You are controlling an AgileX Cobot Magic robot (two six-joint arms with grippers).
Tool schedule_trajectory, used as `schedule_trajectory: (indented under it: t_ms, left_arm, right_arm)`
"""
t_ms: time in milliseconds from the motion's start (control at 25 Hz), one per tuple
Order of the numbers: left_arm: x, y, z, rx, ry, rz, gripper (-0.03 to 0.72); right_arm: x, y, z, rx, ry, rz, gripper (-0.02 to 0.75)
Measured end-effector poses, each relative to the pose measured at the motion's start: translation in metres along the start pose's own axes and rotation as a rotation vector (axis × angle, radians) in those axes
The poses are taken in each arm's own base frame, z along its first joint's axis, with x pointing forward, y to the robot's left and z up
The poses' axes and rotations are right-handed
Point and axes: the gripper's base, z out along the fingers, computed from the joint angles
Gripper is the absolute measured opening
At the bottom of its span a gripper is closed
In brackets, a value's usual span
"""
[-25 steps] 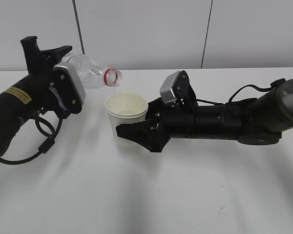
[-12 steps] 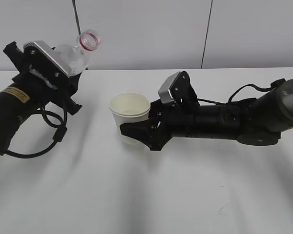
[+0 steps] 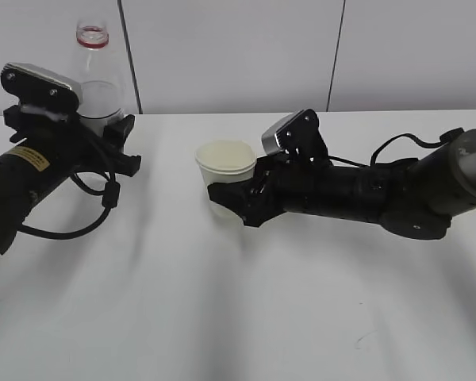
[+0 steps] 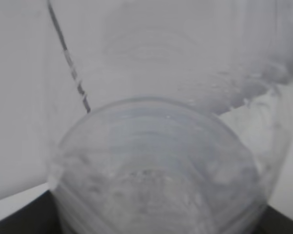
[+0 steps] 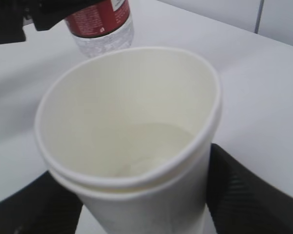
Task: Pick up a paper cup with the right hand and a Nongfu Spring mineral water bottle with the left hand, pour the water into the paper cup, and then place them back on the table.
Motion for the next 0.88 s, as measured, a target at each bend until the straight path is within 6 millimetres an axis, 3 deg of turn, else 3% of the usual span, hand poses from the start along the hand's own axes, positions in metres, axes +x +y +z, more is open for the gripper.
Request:
schedule_trajectory:
  t_ms: [200,440,880]
  left_arm:
    - [0.013,-0.003,0.002,0.007,0.038,-0.135,0.418]
    - [0.032,-0.008,0.005,0.014,0.084,-0.148,0.418]
    - [0.049,-0.012,0.007,0.010,0.077,-0.231,0.418]
  right_arm:
    - [0.000,-0.008,0.000,0.086,-0.007,0.041,0.525]
    - [-0.002,-0.018,-0.002,0.197,-0.031,0.089,0.525]
    - [-0.003,-0.037,-0.008,0.421,-0.066,0.151,0.524]
